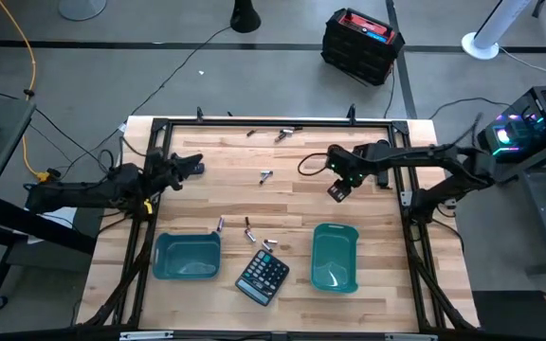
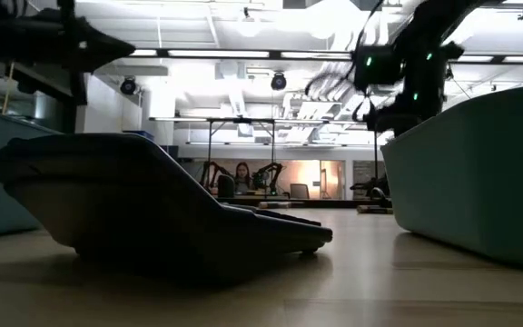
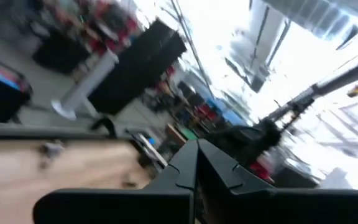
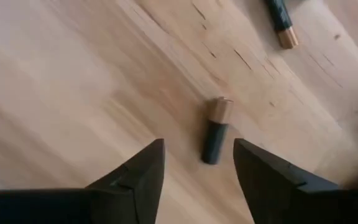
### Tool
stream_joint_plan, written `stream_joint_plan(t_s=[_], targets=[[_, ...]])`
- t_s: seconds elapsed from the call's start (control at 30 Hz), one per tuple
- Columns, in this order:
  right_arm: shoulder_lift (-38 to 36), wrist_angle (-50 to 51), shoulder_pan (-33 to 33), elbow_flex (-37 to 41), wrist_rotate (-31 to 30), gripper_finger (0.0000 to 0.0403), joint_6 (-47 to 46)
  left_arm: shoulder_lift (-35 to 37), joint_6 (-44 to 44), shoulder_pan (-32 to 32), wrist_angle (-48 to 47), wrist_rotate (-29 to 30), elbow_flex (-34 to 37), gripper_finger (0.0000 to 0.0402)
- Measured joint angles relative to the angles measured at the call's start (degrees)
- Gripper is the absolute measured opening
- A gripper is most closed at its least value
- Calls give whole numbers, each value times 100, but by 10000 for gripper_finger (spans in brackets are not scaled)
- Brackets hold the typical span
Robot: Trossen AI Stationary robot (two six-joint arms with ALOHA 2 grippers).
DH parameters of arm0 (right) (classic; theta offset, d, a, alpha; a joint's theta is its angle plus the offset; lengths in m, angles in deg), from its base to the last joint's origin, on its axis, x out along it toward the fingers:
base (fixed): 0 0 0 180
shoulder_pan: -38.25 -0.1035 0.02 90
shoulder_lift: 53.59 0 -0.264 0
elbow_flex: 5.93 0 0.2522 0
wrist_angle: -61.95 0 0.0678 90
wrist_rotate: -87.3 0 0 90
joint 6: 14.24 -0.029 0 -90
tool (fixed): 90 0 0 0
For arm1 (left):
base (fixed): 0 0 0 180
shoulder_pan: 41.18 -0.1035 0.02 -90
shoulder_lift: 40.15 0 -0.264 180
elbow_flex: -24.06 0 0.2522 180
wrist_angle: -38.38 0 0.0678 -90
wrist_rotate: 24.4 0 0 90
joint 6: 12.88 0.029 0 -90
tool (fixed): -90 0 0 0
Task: Sort batteries
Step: Put the black battery into the dark green bin
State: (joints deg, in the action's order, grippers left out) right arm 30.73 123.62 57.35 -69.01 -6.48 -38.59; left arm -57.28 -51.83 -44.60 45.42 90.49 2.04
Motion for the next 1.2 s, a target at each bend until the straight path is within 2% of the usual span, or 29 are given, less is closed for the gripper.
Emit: stream_joint_plan(t_s=[0.13, 0.33, 0.53, 0.6, 0.67, 0.77, 0.8, 0.87, 1.0, 1.2], targets=[[442, -85, 217, 0, 20, 188, 423, -1001, -234, 0, -29, -529, -655, 0], [919, -455, 316, 0, -269, 181, 638, -2120, 467, 0, -302, -1142, -1648, 0], [1275, -576, 288, 158, -231, 162, 379, -2573, 522, 2, 22, -1217, -2120, 0], [1274, -619, 258, 225, -158, 144, 364, -2642, 515, 2, 225, -1218, -2147, 0], [1200, -616, 201, 238, -170, 109, 362, -2672, 466, 2, 322, -1218, -2142, 0], [821, -625, 128, 326, -183, 34, 286, -2683, 538, -8, 404, -1130, -2145, 0], [664, -569, 114, 345, -175, 22, 219, -2692, 654, -44, 397, -1073, -2145, 0], [199, -202, 109, 404, -134, 26, 22, -2723, 725, -118, 391, -996, -2145, 0], [-950, -193, -59, 347, -120, 46, -491, -2771, 1072, -355, 88, -1020, -2387, 0], [-2547, -740, -1081, 339, 731, 19, -1822, -3107, 2078, -707, -2097, -1174, -3503, 5]])
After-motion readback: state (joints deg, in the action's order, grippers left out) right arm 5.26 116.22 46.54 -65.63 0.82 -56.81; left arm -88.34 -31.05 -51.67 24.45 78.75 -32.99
